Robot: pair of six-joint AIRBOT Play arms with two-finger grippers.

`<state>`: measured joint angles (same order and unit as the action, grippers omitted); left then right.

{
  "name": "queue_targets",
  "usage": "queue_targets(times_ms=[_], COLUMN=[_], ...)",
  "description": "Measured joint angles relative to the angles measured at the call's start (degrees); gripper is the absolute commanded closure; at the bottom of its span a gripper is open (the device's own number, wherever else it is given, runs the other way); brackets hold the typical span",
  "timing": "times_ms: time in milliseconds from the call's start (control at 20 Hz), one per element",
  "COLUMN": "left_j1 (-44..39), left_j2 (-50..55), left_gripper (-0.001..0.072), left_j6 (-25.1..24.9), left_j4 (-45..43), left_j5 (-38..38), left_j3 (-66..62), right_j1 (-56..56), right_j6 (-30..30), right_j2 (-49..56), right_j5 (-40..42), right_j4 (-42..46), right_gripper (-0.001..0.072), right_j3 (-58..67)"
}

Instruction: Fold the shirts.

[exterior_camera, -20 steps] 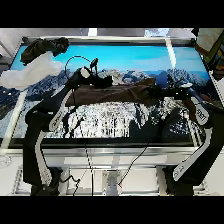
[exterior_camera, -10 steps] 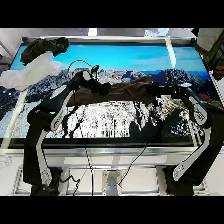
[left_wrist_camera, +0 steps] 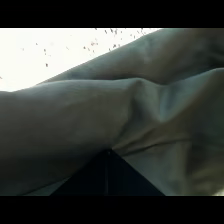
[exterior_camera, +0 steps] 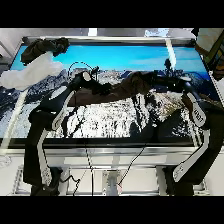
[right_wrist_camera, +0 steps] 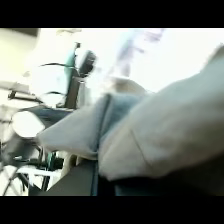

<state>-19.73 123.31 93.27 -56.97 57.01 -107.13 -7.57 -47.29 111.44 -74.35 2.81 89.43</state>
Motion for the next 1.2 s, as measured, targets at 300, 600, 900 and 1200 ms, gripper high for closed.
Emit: queue_targets(times_ms=[300,600,900,1200], left_j1=[0.3,4.7,9.6,11.2], left_j2=[-0.4,-8.6,-17.7,-23.3], left_gripper=[0.0695,0.0694,0.0686,0.0686], left_j6=[-1.5,-1.0,0.5,1.3], left_j4=[-0.9,-13.5,-32.0,-35.5], left_j5=[4.5,6.3,11.3,8.2], left_j3=[-5.0,-10.2,-10.8,-11.0], right_j1=[9.2,18.7,27.1,35.4], right_j6=[-5.7,-10.4,-12.5,-13.0], right_j2=[-1.7,-1.9,-1.9,-1.5], right_j5=[4.5,11.6,18.3,27.1], right_j4=[4.5,12.1,15.5,15.8], right_gripper=[0.0688,0.0689,0.069,0.0689], right_j3=[12.3,17.1,17.7,19.3])
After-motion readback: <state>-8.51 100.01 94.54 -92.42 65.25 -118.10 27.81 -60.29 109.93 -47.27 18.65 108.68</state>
